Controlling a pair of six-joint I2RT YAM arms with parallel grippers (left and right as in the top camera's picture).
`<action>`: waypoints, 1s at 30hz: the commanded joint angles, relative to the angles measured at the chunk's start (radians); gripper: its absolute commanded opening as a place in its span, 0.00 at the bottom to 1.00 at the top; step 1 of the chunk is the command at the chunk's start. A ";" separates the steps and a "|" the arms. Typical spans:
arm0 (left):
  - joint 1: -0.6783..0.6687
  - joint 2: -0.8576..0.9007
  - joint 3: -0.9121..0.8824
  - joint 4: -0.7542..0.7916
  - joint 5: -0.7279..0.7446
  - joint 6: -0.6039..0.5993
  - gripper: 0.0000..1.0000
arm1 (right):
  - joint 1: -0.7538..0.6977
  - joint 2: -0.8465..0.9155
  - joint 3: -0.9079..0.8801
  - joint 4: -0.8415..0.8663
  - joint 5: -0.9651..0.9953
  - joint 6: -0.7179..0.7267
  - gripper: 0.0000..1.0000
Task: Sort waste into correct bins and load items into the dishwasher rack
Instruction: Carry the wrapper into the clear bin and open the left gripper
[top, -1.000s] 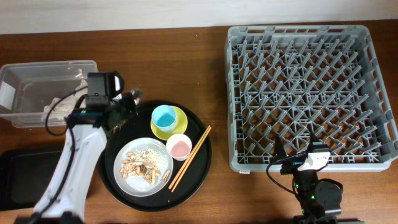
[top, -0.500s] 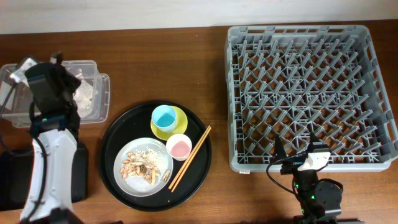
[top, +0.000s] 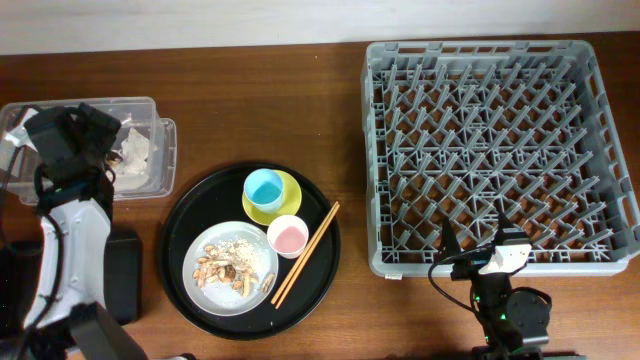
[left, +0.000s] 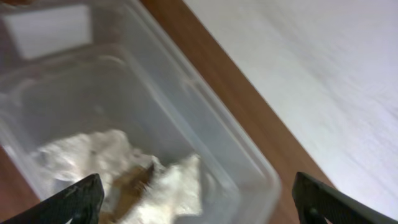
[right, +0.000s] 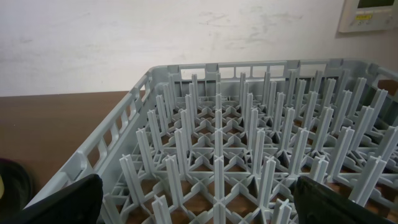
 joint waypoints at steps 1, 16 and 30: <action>0.006 -0.156 0.010 -0.059 0.365 0.017 0.98 | -0.006 -0.008 -0.007 -0.004 0.008 -0.001 0.99; 0.007 -0.023 0.009 -0.284 0.046 0.082 0.13 | -0.006 -0.008 -0.007 -0.004 0.008 -0.001 0.98; 0.068 0.051 0.009 -0.234 -0.179 0.081 0.13 | -0.006 -0.008 -0.007 -0.004 0.008 -0.001 0.98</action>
